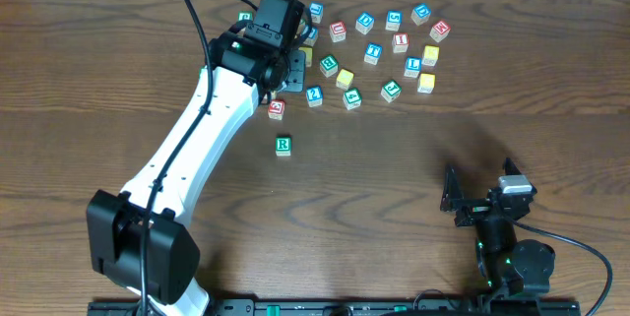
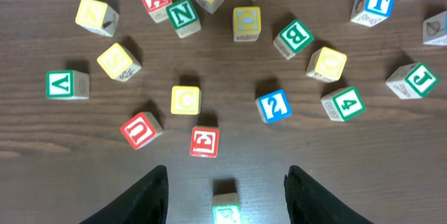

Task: Spell out ROBOT
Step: 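Move the left gripper back to the pile over the yellow O block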

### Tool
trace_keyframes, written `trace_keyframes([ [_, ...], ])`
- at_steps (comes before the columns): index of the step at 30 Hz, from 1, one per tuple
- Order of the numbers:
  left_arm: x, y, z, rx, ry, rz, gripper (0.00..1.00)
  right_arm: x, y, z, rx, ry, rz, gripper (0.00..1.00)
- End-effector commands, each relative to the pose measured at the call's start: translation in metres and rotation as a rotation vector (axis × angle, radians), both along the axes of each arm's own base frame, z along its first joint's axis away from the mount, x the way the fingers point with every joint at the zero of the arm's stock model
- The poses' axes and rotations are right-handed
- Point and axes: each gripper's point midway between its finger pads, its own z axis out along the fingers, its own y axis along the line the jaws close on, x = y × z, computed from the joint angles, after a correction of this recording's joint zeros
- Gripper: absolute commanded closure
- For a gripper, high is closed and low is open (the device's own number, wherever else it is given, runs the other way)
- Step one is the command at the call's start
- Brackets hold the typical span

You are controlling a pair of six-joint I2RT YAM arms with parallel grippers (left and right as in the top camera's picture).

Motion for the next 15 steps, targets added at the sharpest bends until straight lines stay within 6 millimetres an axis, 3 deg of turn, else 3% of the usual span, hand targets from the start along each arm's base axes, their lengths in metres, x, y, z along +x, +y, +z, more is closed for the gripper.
trace_keyframes([
  [1, 0.013, -0.002, -0.002, 0.008, -0.010, 0.008, 0.47, 0.000, 0.001, -0.001, -0.015, -0.001, 0.004, 0.01],
  [4, 0.035, -0.011, -0.002, 0.006, -0.015, 0.007, 0.47, 0.000, 0.001, -0.001, -0.015, -0.001, 0.004, 0.01],
  [7, 0.064, -0.026, -0.015, 0.024, 0.001, -0.031, 0.47, 0.000, 0.001, -0.001, -0.015, -0.001, 0.004, 0.01],
  [15, 0.110, -0.038, -0.069, 0.046, -0.013, -0.019, 0.43, 0.000, 0.001, -0.001, -0.015, -0.001, 0.004, 0.01],
])
